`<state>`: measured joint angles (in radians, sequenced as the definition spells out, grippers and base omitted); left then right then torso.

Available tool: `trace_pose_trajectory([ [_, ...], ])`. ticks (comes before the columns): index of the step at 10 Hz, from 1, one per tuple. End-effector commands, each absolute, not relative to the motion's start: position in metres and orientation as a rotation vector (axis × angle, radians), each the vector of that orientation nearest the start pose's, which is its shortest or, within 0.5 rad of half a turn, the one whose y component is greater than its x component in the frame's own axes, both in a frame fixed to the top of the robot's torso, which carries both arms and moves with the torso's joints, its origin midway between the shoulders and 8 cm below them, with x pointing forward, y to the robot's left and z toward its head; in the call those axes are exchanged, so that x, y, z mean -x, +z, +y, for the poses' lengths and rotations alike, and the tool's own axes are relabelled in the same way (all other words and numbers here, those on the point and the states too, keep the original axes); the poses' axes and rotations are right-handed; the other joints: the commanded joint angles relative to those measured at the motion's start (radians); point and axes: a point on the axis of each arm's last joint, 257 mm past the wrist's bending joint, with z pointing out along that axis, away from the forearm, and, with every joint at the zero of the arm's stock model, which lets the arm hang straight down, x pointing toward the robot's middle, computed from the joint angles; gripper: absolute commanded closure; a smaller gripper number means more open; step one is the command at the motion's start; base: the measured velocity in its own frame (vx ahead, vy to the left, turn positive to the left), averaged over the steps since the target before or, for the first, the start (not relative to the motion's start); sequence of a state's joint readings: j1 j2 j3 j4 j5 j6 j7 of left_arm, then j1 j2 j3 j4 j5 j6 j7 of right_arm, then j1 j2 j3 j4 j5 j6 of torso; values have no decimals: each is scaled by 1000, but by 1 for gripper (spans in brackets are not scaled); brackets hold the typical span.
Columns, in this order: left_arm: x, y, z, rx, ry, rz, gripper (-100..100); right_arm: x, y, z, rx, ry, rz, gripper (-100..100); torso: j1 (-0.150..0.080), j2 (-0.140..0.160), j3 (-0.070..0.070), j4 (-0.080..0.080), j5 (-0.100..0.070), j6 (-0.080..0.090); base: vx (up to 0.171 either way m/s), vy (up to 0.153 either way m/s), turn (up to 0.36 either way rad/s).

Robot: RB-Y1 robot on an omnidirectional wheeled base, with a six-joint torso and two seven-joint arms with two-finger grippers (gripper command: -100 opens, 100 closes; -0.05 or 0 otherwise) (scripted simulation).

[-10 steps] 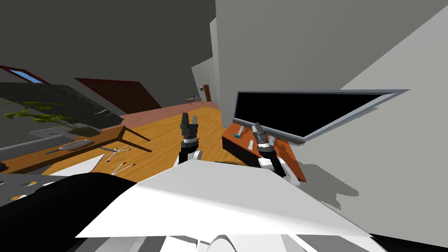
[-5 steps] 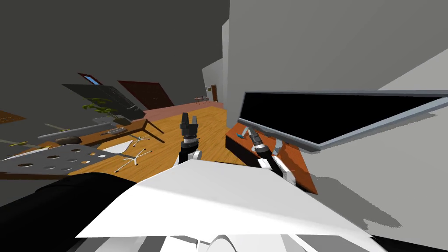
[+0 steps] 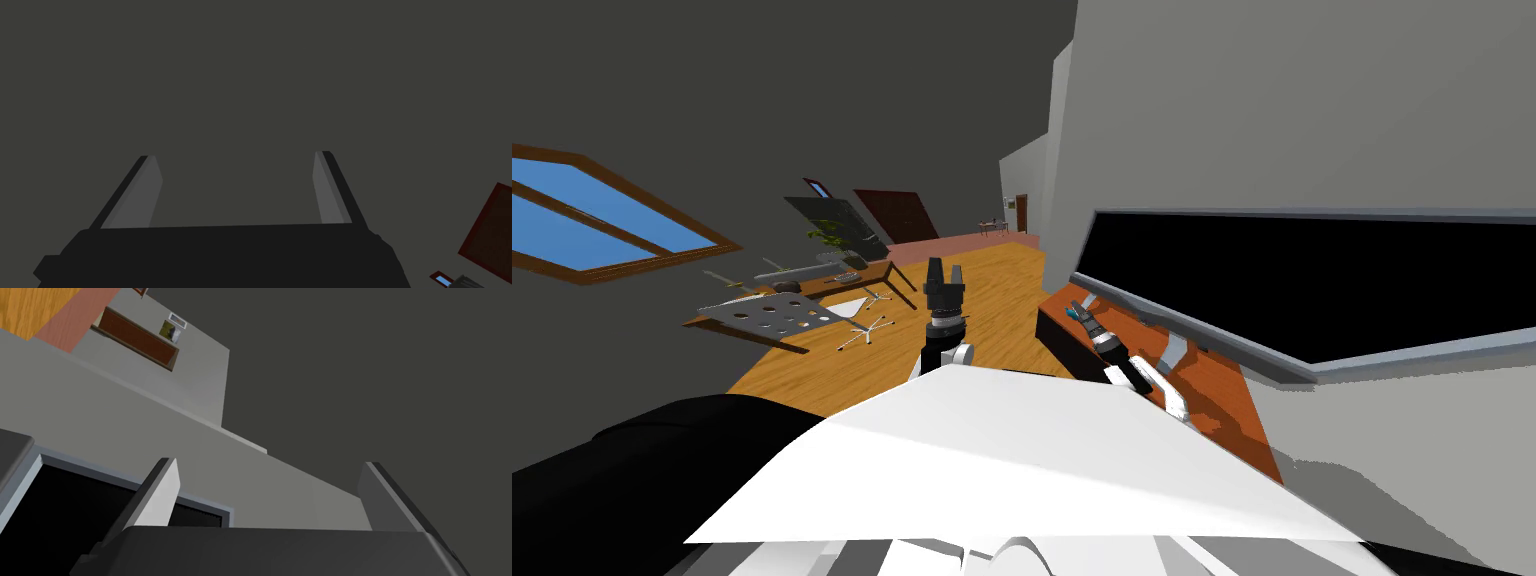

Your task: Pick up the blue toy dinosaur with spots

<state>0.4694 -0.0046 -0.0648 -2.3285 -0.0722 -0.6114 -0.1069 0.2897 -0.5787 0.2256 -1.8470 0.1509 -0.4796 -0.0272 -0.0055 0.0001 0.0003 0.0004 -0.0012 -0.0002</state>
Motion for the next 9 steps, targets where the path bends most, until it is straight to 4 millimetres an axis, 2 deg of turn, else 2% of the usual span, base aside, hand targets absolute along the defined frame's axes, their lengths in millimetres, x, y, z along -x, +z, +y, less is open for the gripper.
trace_pose_trajectory([
  [1, -317, 73, 241, 438, -1270, 536, 0, -415, -178, -197, -290, 1213, 1468, -100, 0, 0, 0, 0, 0, 0, -24, -20, 159],
  [2, -317, 73, 241, 438, -1270, 536, 0, -416, -186, -202, -303, 1201, 1482, -100, -1, 0, 0, 0, 0, 2, -9, -11, -75],
  [3, -317, 73, 241, 438, -1270, 536, 0, -414, -202, -198, -254, 1189, 1548, -100, 0, -1, -1, 0, 0, 2, -10, -6, 346],
  [5, -317, 73, 241, 438, -1270, 536, 0, -415, -221, -209, -284, 1160, 1582, -100, -1, -2, -1, 0, 0, 1, -7, -15, 114],
  [6, -317, 73, 241, 438, -1270, 536, 0, -412, -236, -207, -234, 1144, 1647, -100, 0, -2, -1, 0, 0, 2, -5, -10, 328],
  [8, -317, 73, 241, 438, -1270, 536, 0, -413, -255, -221, -264, 1111, 1680, -100, -1, -2, -1, -1, 0, 2, -2, -17, 137],
  [9, -317, 73, 241, 438, -1270, 536, 0, -409, -271, -223, -216, 1087, 1748, -100, -1, -2, -1, -1, 0, 2, -1, -14, 284],
])
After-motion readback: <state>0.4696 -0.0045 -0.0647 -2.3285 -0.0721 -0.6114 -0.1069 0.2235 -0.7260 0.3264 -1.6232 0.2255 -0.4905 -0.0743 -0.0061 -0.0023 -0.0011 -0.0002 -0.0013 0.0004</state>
